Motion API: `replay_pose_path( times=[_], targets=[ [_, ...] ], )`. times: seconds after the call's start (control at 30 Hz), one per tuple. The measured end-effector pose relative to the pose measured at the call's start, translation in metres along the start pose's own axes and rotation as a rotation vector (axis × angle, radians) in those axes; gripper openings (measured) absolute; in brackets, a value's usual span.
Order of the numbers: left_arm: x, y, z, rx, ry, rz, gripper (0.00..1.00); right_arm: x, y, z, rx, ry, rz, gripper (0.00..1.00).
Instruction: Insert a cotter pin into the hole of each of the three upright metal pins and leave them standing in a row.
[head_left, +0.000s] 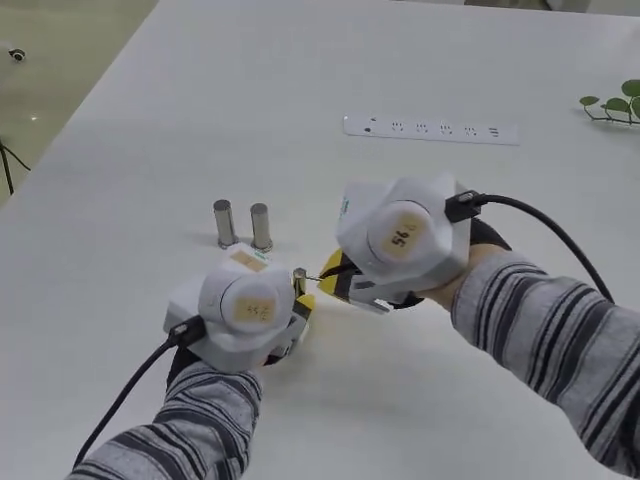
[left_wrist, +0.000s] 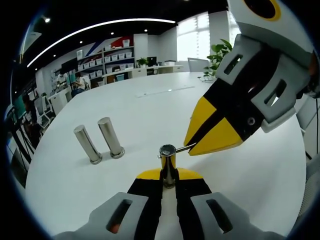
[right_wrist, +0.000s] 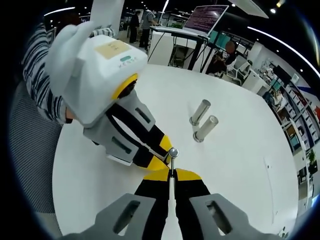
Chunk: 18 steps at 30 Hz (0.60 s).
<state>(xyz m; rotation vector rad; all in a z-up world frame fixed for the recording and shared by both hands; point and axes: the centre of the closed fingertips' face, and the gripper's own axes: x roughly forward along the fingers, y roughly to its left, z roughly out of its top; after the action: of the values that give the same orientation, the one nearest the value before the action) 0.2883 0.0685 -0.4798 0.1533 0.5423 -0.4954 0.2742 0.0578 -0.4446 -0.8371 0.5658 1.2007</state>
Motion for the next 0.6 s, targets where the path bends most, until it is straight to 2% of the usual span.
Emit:
replay_pose_path(
  times=[0.3, 0.4, 0.6],
  targets=[
    [0.000, -0.001, 0.000, 0.001, 0.002, 0.011, 0.05, 0.004, 0.000, 0.005, -0.018, -0.013, 0.005, 0.00],
    [0.000, -0.001, -0.001, 0.000, 0.002, 0.019, 0.05, 0.005, 0.001, 0.011, 0.016, -0.047, 0.013, 0.00],
    [0.000, -0.001, 0.000, -0.001, 0.004, 0.028, 0.05, 0.002, -0.002, 0.010, 0.028, -0.047, 0.000, 0.03]
  ],
)
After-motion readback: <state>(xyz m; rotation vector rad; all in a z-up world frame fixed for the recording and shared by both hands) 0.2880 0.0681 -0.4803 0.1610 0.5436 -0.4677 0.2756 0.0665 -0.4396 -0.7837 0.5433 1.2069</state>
